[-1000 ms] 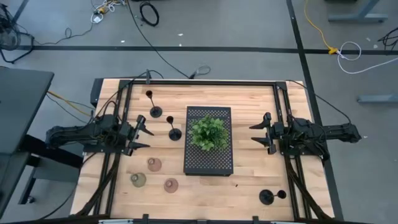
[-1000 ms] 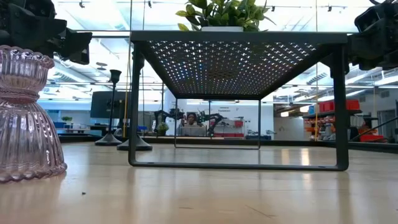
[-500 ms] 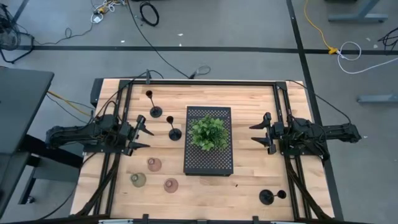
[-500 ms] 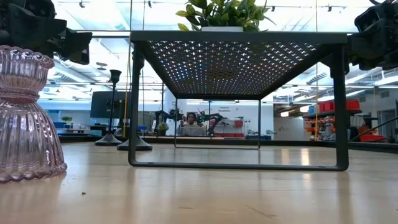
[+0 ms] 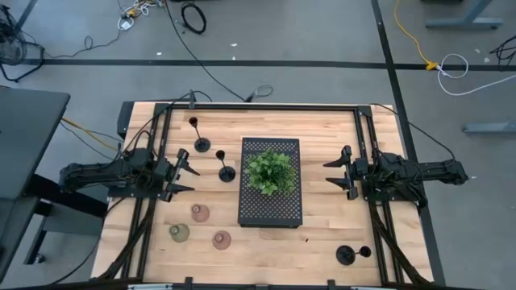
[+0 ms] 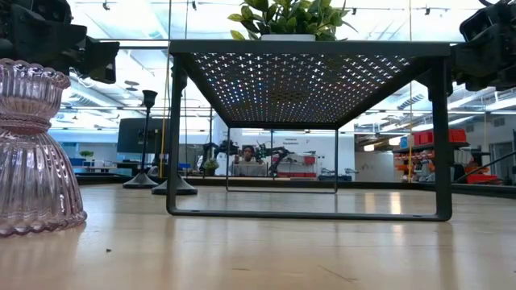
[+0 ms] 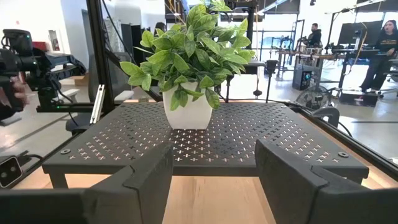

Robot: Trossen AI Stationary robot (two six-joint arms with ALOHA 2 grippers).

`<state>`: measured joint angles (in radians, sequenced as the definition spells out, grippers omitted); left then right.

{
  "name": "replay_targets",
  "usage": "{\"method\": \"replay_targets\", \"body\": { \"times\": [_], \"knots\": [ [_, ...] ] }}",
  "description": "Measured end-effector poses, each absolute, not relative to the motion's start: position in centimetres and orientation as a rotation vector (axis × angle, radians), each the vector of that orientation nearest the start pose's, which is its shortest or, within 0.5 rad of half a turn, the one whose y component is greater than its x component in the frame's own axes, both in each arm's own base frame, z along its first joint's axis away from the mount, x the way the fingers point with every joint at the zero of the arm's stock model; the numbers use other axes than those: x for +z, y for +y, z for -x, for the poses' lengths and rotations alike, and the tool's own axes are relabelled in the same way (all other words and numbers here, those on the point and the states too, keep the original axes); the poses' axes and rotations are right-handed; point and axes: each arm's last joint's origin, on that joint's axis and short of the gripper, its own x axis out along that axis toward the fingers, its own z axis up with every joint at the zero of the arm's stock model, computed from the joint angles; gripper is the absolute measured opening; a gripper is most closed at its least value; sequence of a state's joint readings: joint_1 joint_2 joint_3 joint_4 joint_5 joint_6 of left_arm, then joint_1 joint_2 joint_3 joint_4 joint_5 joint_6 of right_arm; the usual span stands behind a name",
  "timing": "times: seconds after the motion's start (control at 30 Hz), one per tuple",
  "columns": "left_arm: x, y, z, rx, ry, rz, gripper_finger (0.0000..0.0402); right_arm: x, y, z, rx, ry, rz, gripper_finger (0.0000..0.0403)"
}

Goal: Pick & Place candle stick holders

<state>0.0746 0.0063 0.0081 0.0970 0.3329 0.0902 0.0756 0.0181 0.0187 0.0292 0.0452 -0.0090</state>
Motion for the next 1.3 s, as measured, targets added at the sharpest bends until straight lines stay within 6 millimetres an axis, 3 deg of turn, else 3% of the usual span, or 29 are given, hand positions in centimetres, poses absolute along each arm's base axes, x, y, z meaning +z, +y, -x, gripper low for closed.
{"method": "replay_targets", "body": {
  "times": [0.33, 0.7, 1.13, 1.3],
  "knots": [
    [17.7, -0.1, -9.6, -0.194, -0.122, -0.086, 0.0236, 17.1, 0.6, -9.7, 0.030, -0.029, 0.007, 0.0229],
    [17.4, 2.1, -9.2, 0.574, -0.082, -0.019, 0.0236, 17.1, 0.6, -9.7, 0.030, -0.031, 0.007, 0.0229],
    [16.0, 3.0, -9.5, 0.947, 0.095, -0.044, 0.0236, 17.7, 0.6, -9.7, 0.030, -0.089, -0.016, 0.0229],
    [15.6, 3.1, -9.8, 1.002, 0.139, -0.065, 0.0236, 18.2, 0.6, -9.7, 0.033, -0.141, -0.057, 0.0229]
  ]
}}
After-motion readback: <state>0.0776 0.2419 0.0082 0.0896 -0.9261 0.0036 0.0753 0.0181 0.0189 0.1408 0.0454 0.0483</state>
